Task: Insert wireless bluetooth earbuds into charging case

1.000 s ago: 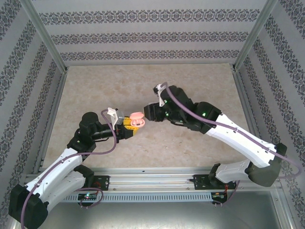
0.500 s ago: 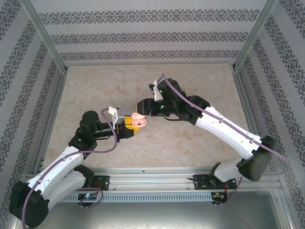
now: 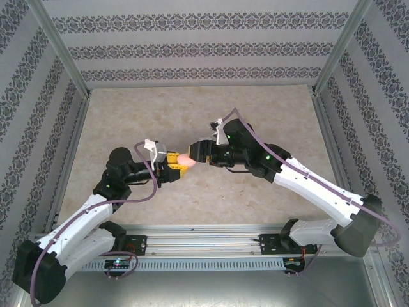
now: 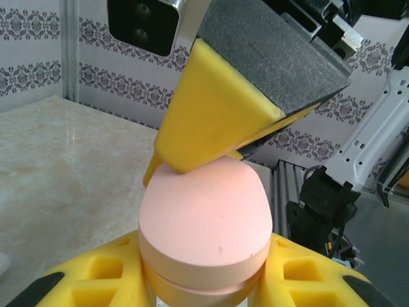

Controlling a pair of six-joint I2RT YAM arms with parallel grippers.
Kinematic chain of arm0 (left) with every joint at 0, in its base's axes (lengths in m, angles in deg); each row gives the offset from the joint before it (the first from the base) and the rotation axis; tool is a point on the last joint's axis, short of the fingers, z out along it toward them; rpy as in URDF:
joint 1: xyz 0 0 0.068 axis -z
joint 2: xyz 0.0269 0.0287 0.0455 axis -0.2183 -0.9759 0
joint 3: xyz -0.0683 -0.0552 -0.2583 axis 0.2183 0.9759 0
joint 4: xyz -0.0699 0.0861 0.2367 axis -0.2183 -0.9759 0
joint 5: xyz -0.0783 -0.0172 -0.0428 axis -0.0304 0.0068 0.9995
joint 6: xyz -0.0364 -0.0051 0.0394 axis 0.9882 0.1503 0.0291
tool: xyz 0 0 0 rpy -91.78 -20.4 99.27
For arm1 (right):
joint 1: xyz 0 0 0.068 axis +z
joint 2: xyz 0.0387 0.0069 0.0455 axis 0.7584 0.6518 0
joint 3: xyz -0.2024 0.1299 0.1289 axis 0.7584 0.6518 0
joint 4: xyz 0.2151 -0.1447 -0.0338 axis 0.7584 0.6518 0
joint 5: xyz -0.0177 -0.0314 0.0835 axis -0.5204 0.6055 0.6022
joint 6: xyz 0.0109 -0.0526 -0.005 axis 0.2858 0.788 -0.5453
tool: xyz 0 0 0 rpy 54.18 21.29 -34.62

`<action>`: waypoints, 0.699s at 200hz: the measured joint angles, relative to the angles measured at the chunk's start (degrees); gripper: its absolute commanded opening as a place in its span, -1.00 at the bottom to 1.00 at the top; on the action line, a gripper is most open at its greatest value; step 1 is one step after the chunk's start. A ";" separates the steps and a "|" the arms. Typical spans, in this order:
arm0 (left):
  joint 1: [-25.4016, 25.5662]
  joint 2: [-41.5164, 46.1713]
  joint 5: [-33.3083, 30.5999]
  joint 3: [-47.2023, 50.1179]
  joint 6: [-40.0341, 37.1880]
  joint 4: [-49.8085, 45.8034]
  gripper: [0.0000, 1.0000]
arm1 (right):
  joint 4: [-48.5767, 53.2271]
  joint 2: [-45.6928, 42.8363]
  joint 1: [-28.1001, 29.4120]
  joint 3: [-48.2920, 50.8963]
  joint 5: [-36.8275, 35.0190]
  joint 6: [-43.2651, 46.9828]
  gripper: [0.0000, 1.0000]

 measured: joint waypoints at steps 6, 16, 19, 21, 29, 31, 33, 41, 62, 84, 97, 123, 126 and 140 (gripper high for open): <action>0.00 0.00 -0.04 0.00 0.26 0.04 -0.84 | -0.92 -0.04 0.00 0.55 0.24 -0.74 0.24; 0.00 0.00 -0.20 0.00 0.76 0.28 -0.84 | -3.06 -0.17 0.02 1.68 0.81 -1.90 0.24; 0.00 -0.04 -0.22 0.00 0.94 0.33 -0.84 | -3.78 -0.20 0.11 2.05 0.92 -2.54 0.24; 0.00 -0.04 -0.26 0.00 1.03 0.42 -0.84 | -4.37 -0.24 0.15 2.36 1.03 -2.80 0.24; 0.00 -0.17 -0.28 0.00 1.44 0.63 -0.84 | -6.43 -0.33 0.26 3.41 1.42 -4.00 0.24; 0.00 -0.22 -0.28 0.00 1.55 0.68 -0.85 | -6.97 -0.35 0.28 3.67 1.64 -4.50 0.24; 0.00 -0.28 -0.28 0.00 1.68 0.81 -0.84 | -7.54 -0.35 0.28 3.96 1.79 -4.96 0.24; 0.00 -0.52 -0.35 0.00 2.10 1.22 -0.84 | -9.68 -0.33 0.39 4.92 2.49 -6.29 0.23; 0.00 -1.29 -0.66 -0.11 2.95 2.47 -0.84 | -14.58 -0.31 0.74 6.99 4.09 -9.64 0.18; 0.00 -1.86 -1.05 -0.24 3.23 3.63 -0.81 | -18.53 -0.31 1.18 8.31 5.46 -12.52 -0.03; 0.00 -1.92 -1.36 -0.26 3.23 4.02 -0.77 | -20.52 -0.31 1.38 8.90 5.90 -14.23 -0.21; -0.02 -1.90 -1.95 -0.42 2.93 4.02 -0.64 | -24.20 -0.33 1.36 10.29 6.01 -17.42 -0.46; -0.02 -1.90 -1.97 -0.44 2.89 4.00 -0.63 | -24.55 -0.33 1.38 10.40 6.03 -17.51 -0.48; -0.02 -1.84 -2.21 -0.59 2.78 3.78 -0.50 | -25.97 -0.33 1.36 10.99 6.01 -18.64 -0.52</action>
